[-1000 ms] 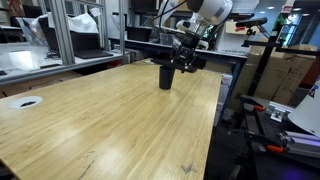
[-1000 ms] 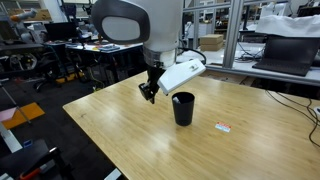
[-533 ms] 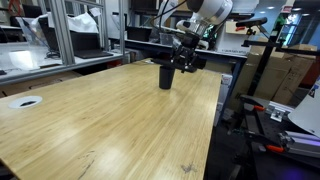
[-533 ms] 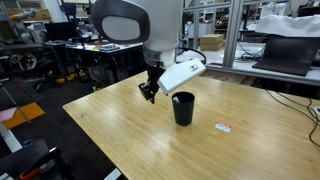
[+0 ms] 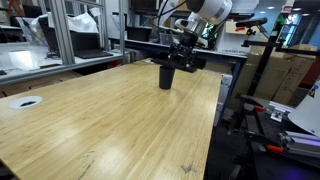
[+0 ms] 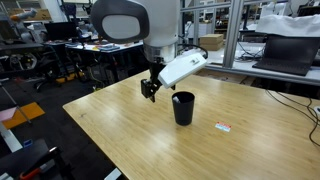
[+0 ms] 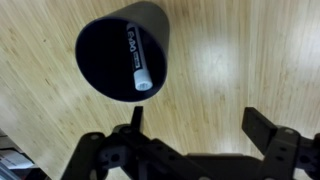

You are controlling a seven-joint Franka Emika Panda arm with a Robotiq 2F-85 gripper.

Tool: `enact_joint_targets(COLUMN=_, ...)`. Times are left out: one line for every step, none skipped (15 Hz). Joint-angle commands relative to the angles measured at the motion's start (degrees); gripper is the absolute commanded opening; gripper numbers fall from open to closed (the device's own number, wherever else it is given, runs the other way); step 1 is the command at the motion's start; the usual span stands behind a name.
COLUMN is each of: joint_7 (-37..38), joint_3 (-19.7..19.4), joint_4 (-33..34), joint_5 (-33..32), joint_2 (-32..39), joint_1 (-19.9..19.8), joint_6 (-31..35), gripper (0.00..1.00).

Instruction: Put the marker in the cup

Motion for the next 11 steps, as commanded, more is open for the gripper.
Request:
enact_joint_targets(joint_7=11.8, joint_3=-2.6, joint_4=-1.4, joint_5=-11.0, joint_2=-2.0, joint_1=3.8, joint_6=4.7, gripper=1.00)
enact_joint_targets(joint_7=16.3, joint_3=-3.7, joint_4=-1.3, joint_5=-15.7, joint_2=-2.4, joint_1=4.9, joint_6=5.0, gripper=1.00)
enact_joint_targets(joint_7=20.9, joint_3=-5.0, joint_4=-1.2, joint_5=-20.6, joint_2=-2.9, joint_1=6.0, joint_6=4.5, gripper=1.00)
enact_joint_targets(joint_7=24.9, joint_3=-6.2, joint_4=-0.8, joint_5=-25.2, joint_2=-3.4, joint_1=7.0, joint_6=3.6, gripper=1.00)
enact_joint_targets(joint_7=29.0, joint_3=-4.6, joint_4=-0.4, joint_5=-30.2, joint_2=-4.1, joint_1=4.9, joint_6=2.4, gripper=1.00)
enact_joint_targets(joint_7=32.6, joint_3=-4.9, joint_4=0.1, joint_5=-34.3, joint_2=-4.9, joint_1=5.0, joint_6=0.7, gripper=1.00)
enact_joint_targets(joint_7=35.1, joint_3=-4.6, joint_4=0.8, joint_5=-37.1, joint_2=-5.7, joint_1=4.8, joint_6=-1.0, gripper=1.00)
enact_joint_targets(joint_7=36.6, joint_3=-4.2, joint_4=1.4, joint_5=-38.8, joint_2=-6.8, joint_1=4.4, joint_6=-3.0, gripper=1.00)
enact_joint_targets(joint_7=37.9, joint_3=-3.8, joint_4=2.1, joint_5=-40.2, joint_2=-7.7, joint_1=4.4, joint_6=-4.9, gripper=1.00)
enact_joint_targets(joint_7=38.4, joint_3=-3.5, joint_4=2.7, joint_5=-40.7, joint_2=-8.7, joint_1=4.4, joint_6=-6.9, gripper=1.00)
enact_joint_targets(joint_7=38.2, joint_3=-3.2, joint_4=3.3, joint_5=-40.5, joint_2=-9.7, joint_1=4.5, joint_6=-8.9, gripper=1.00)
